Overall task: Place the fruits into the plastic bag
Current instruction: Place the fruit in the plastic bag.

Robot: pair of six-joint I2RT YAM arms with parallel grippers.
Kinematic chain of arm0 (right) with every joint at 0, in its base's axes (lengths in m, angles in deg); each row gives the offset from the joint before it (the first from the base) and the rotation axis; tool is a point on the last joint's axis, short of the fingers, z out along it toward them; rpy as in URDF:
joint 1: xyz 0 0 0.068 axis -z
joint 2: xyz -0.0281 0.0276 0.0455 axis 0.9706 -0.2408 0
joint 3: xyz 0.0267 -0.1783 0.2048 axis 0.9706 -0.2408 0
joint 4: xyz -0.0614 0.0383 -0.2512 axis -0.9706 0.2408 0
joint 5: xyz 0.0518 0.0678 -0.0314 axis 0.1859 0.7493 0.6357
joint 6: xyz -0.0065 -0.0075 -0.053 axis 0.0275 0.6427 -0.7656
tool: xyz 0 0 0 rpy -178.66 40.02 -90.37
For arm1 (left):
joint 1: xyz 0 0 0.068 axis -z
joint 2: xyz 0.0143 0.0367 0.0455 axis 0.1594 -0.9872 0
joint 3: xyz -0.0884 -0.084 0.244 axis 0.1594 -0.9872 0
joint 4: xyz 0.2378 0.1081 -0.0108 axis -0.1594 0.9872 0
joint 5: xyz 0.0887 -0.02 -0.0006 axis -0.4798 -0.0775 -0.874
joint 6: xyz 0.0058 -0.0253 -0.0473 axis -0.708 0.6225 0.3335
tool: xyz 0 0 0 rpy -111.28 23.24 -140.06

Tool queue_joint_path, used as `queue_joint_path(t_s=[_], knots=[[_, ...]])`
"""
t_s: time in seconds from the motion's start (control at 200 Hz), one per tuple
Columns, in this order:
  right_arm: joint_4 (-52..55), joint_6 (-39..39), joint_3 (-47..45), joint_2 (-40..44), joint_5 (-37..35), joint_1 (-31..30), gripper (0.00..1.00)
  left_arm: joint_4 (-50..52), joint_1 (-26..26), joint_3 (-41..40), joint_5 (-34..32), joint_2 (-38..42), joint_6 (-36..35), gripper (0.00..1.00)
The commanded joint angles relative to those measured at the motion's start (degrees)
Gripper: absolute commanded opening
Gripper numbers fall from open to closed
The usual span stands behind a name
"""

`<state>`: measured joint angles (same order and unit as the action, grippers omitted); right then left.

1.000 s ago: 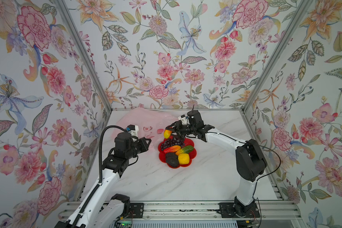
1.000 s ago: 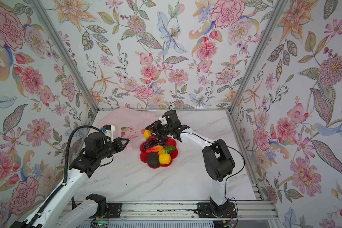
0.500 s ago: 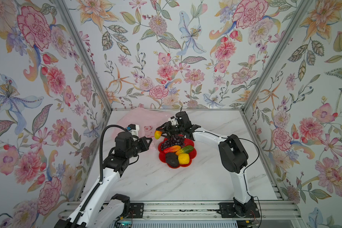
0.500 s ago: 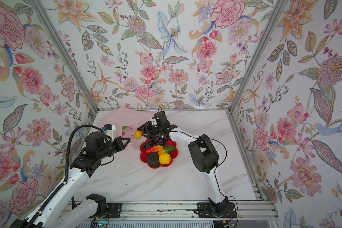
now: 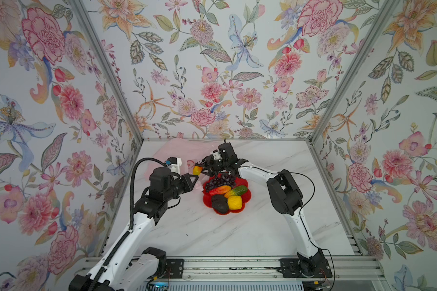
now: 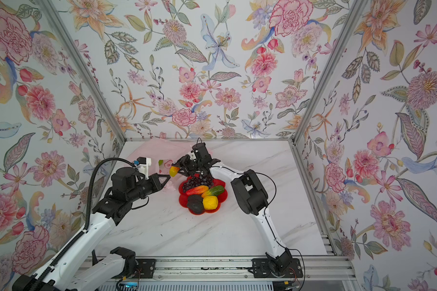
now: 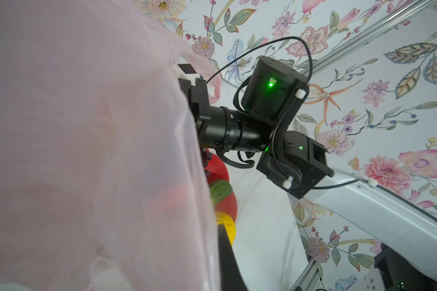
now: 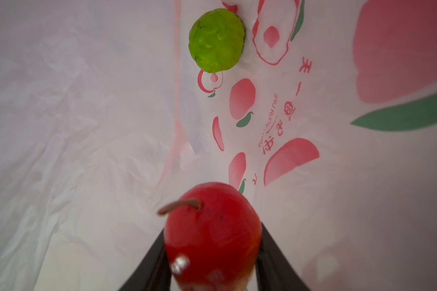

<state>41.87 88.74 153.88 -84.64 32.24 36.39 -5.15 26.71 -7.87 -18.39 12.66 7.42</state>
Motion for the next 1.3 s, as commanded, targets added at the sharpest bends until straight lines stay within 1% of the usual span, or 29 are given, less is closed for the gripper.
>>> queue_joint_path(t_s=[0.0, 0.185, 0.53, 0.666, 0.816, 0.896, 0.966, 1.056, 1.246, 1.271, 1.296], knots=[[-1.67, 1.96, 3.60, -3.28, 0.58, 0.01, 0.42, -3.41, 0.90, 0.01, 1.92, -0.71, 1.55, 0.00], [1.46, 1.75, 10.13, -8.22, 1.03, 0.02, 0.44, -4.87, 1.80, 0.20, 2.31, -2.10, 1.82, 0.00], [5.45, 1.69, 17.92, -14.68, -0.55, 0.64, 0.46, -5.75, 2.38, 0.53, 3.79, -3.61, 1.62, 0.00], [6.22, 2.03, 20.83, -16.74, -1.14, 0.92, 0.50, -4.51, 2.40, 1.40, 3.81, -4.03, 0.69, 0.00], [6.96, 2.20, 23.37, -18.26, -1.53, 1.05, 0.61, -2.65, 2.37, 2.61, 3.50, -4.12, -0.60, 0.00], [6.88, 2.22, 23.82, -18.69, -1.52, 1.18, 0.75, -1.68, 2.33, 3.24, 3.22, -4.15, -1.13, 0.00], [6.56, 2.31, 23.91, -18.67, -1.41, 1.28, 0.80, -1.14, 2.36, 3.54, 3.06, -3.94, -1.34, 0.00], [6.24, 2.39, 24.42, -18.70, -1.27, 1.28, 0.83, -0.81, 2.32, 3.55, 2.70, -3.57, -1.37, 0.00], [4.59, 3.12, 25.84, -18.57, 0.02, 1.18, 0.85, -2.36, 2.48, 1.75, 2.49, -2.52, -0.28, 0.00], [4.27, 3.22, 25.84, -18.43, 0.21, 1.15, 0.86, -2.51, 2.39, 1.57, 2.49, -2.39, -0.19, 0.00], [3.88, 3.26, 25.85, -18.33, 0.37, 1.10, 0.91, -2.74, 2.33, 1.43, 2.49, -2.32, -0.05, 0.00]])
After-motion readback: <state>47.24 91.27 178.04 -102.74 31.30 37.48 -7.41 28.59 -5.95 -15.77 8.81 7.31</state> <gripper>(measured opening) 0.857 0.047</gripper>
